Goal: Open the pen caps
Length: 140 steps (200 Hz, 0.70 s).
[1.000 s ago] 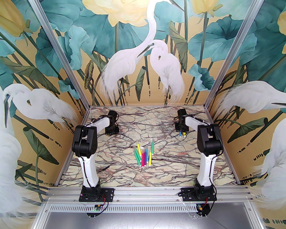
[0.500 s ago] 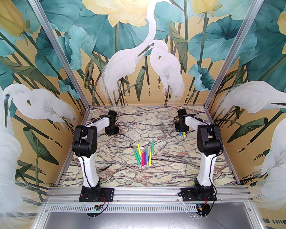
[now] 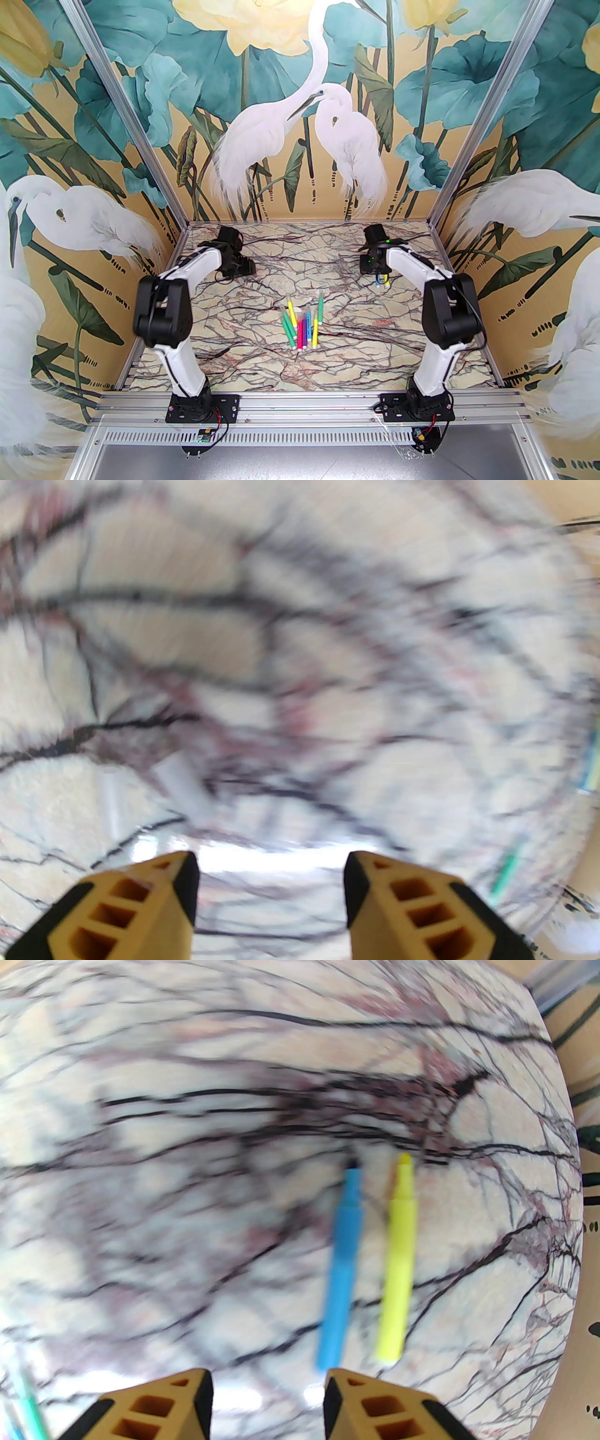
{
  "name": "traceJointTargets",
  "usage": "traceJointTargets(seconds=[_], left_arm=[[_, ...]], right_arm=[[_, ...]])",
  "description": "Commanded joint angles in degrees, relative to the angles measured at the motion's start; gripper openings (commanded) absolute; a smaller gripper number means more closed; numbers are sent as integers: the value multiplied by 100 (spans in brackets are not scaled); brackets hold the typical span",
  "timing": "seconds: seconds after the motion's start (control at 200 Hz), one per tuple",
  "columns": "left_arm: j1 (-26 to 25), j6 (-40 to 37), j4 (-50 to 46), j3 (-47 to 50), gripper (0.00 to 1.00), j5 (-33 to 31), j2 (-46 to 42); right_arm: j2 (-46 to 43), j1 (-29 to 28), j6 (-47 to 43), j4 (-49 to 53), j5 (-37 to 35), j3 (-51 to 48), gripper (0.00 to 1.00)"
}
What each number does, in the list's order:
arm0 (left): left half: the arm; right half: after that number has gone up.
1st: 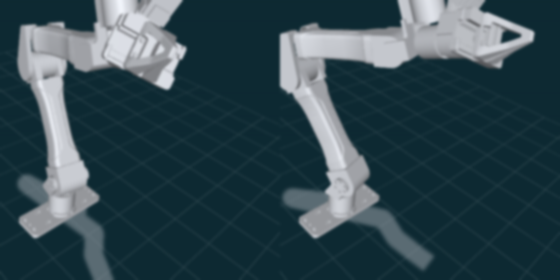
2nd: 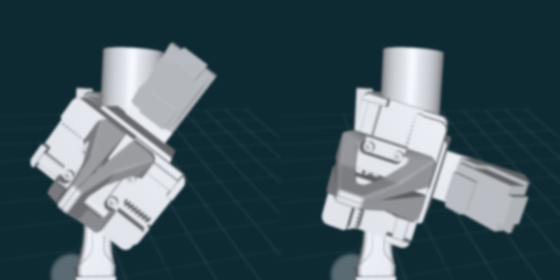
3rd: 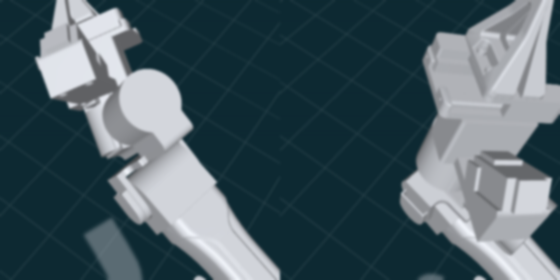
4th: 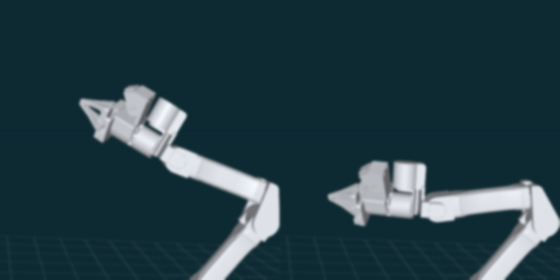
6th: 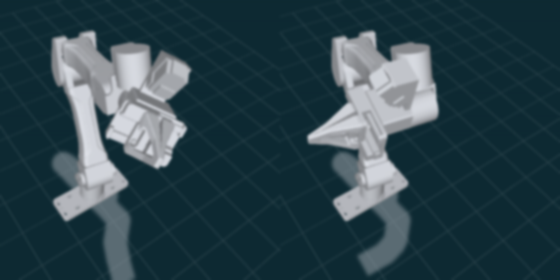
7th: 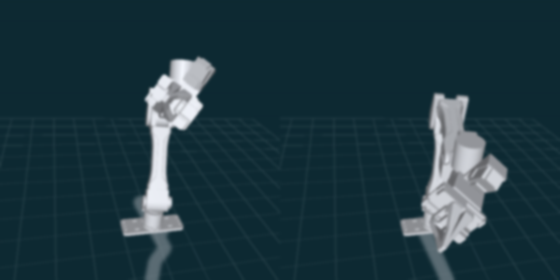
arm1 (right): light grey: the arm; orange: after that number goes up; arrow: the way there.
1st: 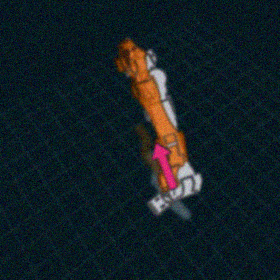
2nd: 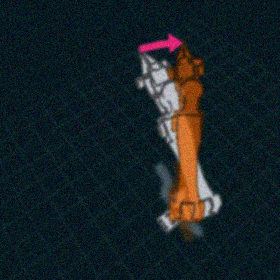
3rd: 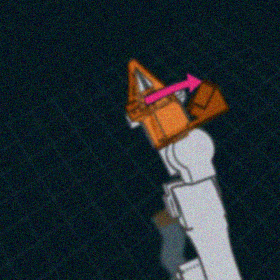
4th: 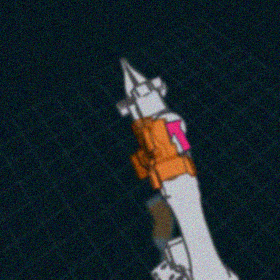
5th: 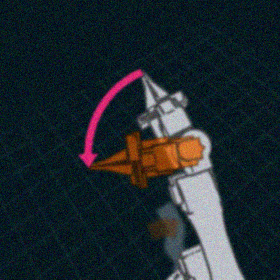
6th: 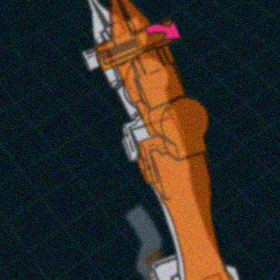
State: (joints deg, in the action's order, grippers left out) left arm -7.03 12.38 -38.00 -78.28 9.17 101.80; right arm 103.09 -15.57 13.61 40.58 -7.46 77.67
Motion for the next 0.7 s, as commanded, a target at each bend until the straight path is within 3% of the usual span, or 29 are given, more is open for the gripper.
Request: traceJointTargets(seconds=[0.0,0.16,0.43,0.695], left_arm=[[-9,95,531,415,58,704,-528],[-18,527,1534,1461,63,1384,-1397],[-101,672,2126,2588,73,1503,-2355],[-115,940,2657,3184,75,1715,-2864]], right_arm=[[-341,-265,181,102,398,-324,48],[-652,-825,529,-20,810,-717,49],[-559,-1777,1129,-172,957,-956,49],[-95,-2080,1300,-340,1450,-882,49]])
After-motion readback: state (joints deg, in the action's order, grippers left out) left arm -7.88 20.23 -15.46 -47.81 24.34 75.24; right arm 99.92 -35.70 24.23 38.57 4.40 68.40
